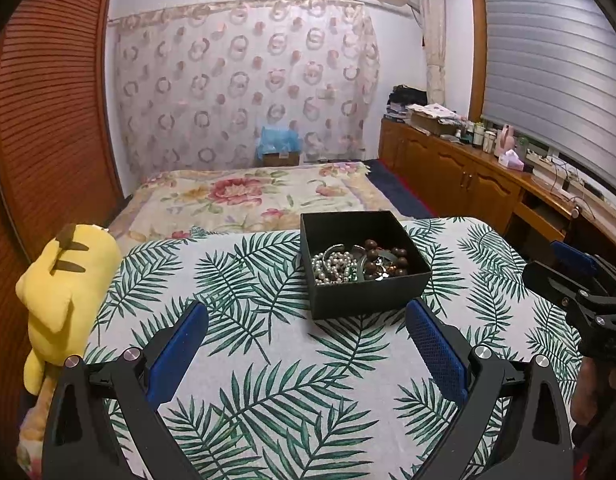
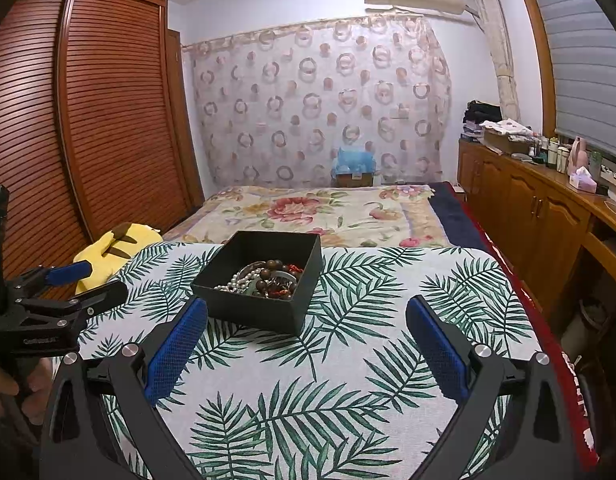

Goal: Organize jewelry

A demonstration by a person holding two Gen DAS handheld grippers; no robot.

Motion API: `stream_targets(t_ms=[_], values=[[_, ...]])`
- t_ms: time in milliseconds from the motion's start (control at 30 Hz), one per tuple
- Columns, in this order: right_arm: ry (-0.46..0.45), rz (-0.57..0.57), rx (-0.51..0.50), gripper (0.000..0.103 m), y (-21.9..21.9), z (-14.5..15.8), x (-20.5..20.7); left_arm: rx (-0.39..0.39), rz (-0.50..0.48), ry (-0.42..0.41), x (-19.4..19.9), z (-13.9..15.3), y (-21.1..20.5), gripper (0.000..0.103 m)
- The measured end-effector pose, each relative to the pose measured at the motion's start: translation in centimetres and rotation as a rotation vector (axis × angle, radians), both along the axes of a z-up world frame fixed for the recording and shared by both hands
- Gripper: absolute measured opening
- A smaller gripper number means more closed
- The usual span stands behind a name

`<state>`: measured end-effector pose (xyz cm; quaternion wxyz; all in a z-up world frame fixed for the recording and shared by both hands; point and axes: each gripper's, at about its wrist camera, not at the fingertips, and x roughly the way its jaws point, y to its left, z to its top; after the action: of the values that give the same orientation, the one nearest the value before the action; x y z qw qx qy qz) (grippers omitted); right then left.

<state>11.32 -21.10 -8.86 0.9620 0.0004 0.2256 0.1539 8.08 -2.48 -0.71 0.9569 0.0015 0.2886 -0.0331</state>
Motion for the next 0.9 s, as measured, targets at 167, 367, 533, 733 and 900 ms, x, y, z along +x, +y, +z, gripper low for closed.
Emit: stream_targets(t_ms=[167, 367, 533, 733, 900], values=[[0.000, -0.001, 0.001, 0.100, -0.10, 0.03, 0.03, 0.001, 0.000, 0.000, -0.02, -0.09, 0.07, 0.095], [0.001, -0.010, 0.004, 0.100, -0.37, -0.23, 0.17, 0.000, -0.001, -0.005, -0.14, 0.16, -0.17, 0.095], [0.002, -0.018, 0.008, 0.100, -0.78, -0.44, 0.30, 0.000, -0.001, -0.006, -0.15, 0.22, -0.28, 0.095], [0.002, -0.017, 0.008, 0.100, -0.78, -0.42, 0.30, 0.000, 0.000, -0.007, -0.16, 0.17, -0.24, 0.095], [0.002, -0.016, 0.008, 0.100, -0.79, -0.42, 0.29, -0.002, -0.001, -0.009, -0.28, 0.19, -0.14, 0.095]])
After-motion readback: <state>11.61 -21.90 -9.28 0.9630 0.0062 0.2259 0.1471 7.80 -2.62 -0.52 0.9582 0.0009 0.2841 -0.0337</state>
